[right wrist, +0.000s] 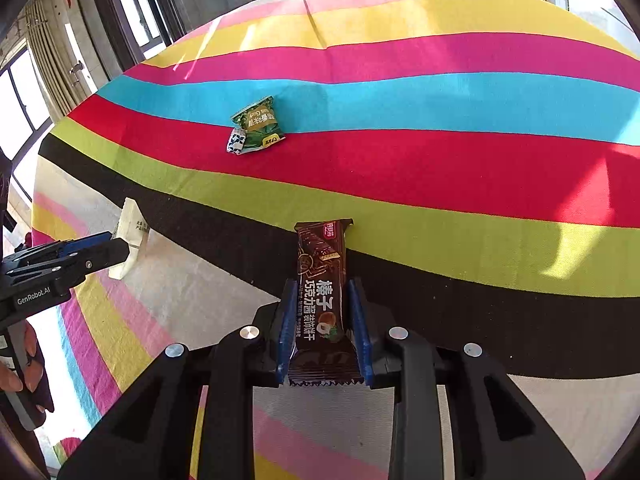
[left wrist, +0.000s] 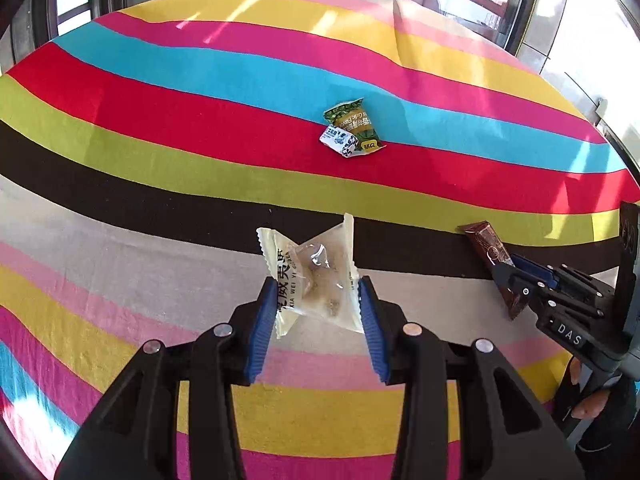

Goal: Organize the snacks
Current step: 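Lift both packets and carry them over the white box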

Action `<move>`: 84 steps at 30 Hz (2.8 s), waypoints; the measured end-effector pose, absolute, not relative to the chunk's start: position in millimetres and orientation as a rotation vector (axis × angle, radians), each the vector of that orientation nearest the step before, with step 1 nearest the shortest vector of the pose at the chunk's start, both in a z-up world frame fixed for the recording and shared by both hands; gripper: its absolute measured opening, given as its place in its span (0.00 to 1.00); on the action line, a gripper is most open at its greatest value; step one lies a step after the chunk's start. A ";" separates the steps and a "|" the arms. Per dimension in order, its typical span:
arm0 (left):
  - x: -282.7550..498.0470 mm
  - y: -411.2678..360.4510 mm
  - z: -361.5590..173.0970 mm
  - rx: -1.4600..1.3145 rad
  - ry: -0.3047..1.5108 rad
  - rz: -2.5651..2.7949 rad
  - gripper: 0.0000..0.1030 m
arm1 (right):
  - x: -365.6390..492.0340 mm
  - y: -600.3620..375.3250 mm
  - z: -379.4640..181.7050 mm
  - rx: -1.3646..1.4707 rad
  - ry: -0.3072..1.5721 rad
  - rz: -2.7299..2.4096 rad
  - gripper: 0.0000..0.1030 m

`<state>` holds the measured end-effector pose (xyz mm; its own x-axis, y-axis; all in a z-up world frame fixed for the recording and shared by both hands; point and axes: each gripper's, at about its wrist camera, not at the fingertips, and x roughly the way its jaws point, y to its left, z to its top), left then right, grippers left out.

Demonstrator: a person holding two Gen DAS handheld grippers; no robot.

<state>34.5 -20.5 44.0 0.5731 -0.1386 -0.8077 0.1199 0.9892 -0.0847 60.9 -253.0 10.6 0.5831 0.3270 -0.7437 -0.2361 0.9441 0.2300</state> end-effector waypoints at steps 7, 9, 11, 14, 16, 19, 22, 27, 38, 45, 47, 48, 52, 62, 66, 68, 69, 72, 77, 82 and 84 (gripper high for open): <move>2.8 -24.2 34.1 0.020 0.902 -0.146 0.41 | 60.8 -252.5 10.5 0.109 0.890 0.324 0.25; -6.5 -24.2 33.6 0.027 0.887 -0.148 0.41 | 60.8 -253.3 10.1 0.119 0.890 0.326 0.25; -12.8 -23.5 32.7 0.028 0.882 -0.148 0.41 | 60.8 -254.3 10.0 0.126 0.890 0.329 0.25; -23.3 -20.2 31.4 0.038 0.875 -0.141 0.41 | 61.1 -254.6 9.9 0.129 0.890 0.328 0.24; -29.1 -17.7 30.4 0.040 0.873 -0.140 0.41 | 60.6 -255.7 10.2 0.131 0.888 0.322 0.24; -37.0 -13.2 30.5 0.030 0.873 -0.152 0.41 | 59.7 -257.6 10.3 0.143 0.889 0.314 0.24; -45.8 -5.4 31.4 0.017 0.878 -0.170 0.41 | 57.9 -257.8 12.1 0.147 0.893 0.320 0.24; -60.7 12.4 32.5 0.012 0.881 -0.172 0.41 | 30.9 -261.0 24.7 0.224 0.859 0.347 0.24; -76.5 11.2 29.3 0.122 0.869 -0.120 0.41 | -60.5 -209.4 46.8 0.190 0.807 0.438 0.24; -86.2 10.2 29.0 0.135 0.860 -0.132 0.41 | -82.4 -187.2 51.1 0.171 0.797 0.467 0.24; -90.6 12.2 29.4 0.139 0.855 -0.129 0.41 | -87.7 -182.5 52.0 0.168 0.797 0.479 0.24; -92.7 13.6 29.6 0.138 0.852 -0.128 0.41 | -88.3 -179.3 52.2 0.166 0.799 0.488 0.24; -102.4 21.7 31.4 0.134 0.841 -0.119 0.41 | -97.5 -165.0 52.7 0.149 0.803 0.510 0.24; -133.0 56.1 33.7 0.125 0.819 -0.070 0.41 | -115.4 -119.0 57.8 0.095 0.799 0.588 0.24; -144.5 72.2 33.0 0.116 0.815 -0.040 0.41 | -120.1 -99.1 59.1 0.074 0.797 0.621 0.24; -150.5 81.5 33.3 0.104 0.811 -0.025 0.41 | -122.9 -90.9 59.5 0.064 0.795 0.635 0.24; -152.7 85.9 33.5 0.097 0.809 -0.018 0.41 | -124.3 -86.4 59.6 0.059 0.795 0.644 0.24; -159.4 98.6 33.9 0.085 0.807 0.006 0.41 | -127.7 -73.7 60.7 0.042 0.794 0.669 0.24; -169.0 120.0 34.5 0.062 0.804 0.043 0.41 | -132.9 -49.9 61.4 0.018 0.801 0.722 0.24; -188.5 145.4 36.3 0.032 0.798 0.091 0.41 | -148.0 -18.0 64.2 -0.016 0.803 0.803 0.24; -201.3 158.6 36.5 0.019 0.801 0.123 0.41 | -155.9 -4.5 65.4 -0.032 0.802 0.846 0.24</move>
